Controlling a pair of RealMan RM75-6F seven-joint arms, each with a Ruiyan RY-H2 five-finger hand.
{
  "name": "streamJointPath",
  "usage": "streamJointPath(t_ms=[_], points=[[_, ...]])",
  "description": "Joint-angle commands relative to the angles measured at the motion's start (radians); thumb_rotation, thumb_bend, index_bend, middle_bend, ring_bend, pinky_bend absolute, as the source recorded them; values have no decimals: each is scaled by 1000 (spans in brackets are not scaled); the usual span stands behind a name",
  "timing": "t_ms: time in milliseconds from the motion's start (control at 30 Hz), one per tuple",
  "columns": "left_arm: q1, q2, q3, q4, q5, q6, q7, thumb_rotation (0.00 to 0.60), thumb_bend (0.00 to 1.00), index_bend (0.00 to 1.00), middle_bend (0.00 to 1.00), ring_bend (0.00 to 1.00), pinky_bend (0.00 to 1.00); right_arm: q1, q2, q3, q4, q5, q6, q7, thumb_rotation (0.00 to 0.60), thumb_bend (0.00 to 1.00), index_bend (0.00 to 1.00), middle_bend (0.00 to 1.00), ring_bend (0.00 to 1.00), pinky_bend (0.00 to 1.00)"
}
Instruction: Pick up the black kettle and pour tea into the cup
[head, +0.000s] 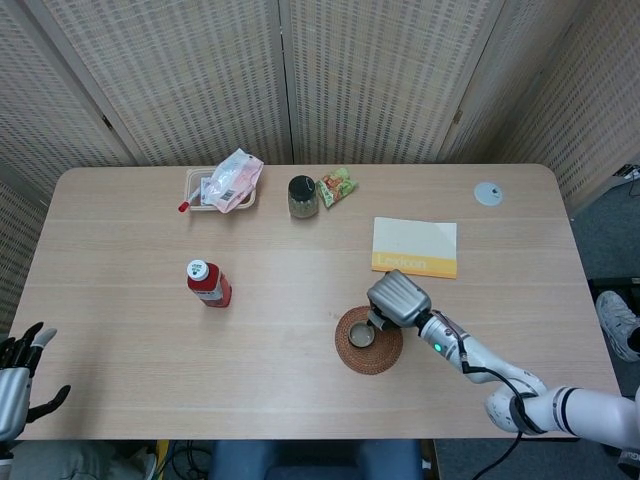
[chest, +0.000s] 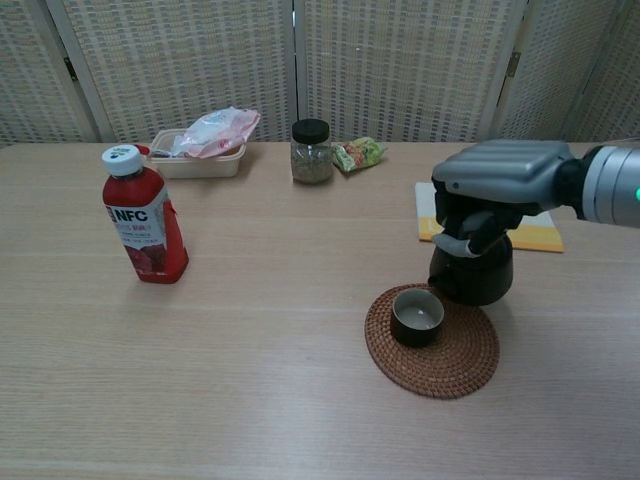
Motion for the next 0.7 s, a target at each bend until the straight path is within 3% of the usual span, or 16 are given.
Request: streamJointPath(t_ms=[33, 700], points=[[1, 0, 0, -1, 0, 2, 0, 600, 217, 140, 61, 162, 87, 19, 11, 1, -12, 14, -17, -37, 443, 535, 976, 984, 859, 528], [22, -11, -1, 4, -2, 28, -8, 600, 217, 140, 61, 162, 87, 126, 45, -19, -98, 106, -75, -280, 446, 535, 976, 984, 859, 535]])
